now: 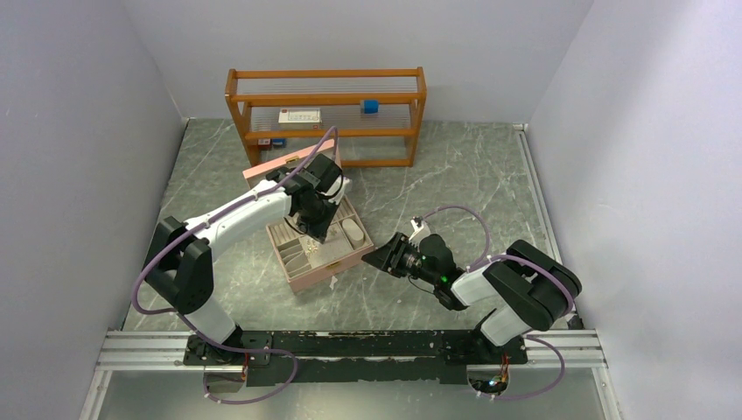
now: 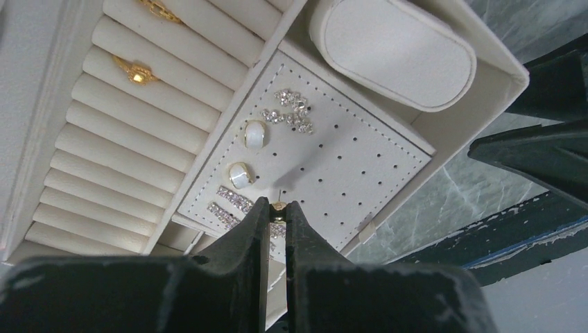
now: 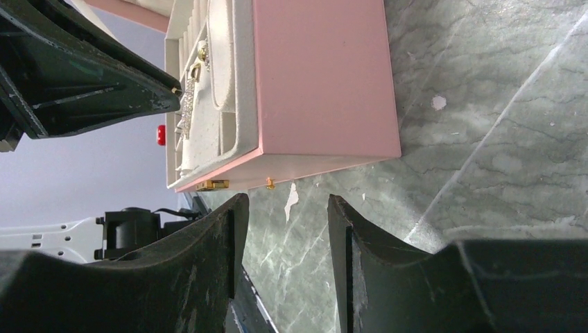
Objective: Organize the mixed jewelry
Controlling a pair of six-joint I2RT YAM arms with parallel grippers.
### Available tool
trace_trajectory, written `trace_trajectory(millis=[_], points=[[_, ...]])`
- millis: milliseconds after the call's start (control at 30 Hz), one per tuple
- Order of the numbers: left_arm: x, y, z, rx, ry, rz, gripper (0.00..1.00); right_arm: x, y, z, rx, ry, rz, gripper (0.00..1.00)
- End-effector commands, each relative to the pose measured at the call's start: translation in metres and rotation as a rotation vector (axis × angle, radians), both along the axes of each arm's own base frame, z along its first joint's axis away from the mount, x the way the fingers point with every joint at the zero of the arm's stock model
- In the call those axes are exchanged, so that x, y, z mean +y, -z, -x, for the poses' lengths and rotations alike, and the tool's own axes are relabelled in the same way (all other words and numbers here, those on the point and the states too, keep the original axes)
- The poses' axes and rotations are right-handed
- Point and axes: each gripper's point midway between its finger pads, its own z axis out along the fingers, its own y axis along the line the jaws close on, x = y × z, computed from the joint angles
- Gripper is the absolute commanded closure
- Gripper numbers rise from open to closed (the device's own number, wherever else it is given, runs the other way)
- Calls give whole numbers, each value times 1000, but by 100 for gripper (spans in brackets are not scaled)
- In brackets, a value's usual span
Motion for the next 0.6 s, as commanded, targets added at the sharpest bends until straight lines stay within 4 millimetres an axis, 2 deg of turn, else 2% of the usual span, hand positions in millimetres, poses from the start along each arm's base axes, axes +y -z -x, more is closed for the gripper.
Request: trace_trajectory(millis=[0,567], points=[[-9,-14,-12,-58,-9,30,87,0,-1,1,-16,-1,-8,50],[-3,0,4,20,52,-6,87,3,2,1,-5,-9,-5,50]])
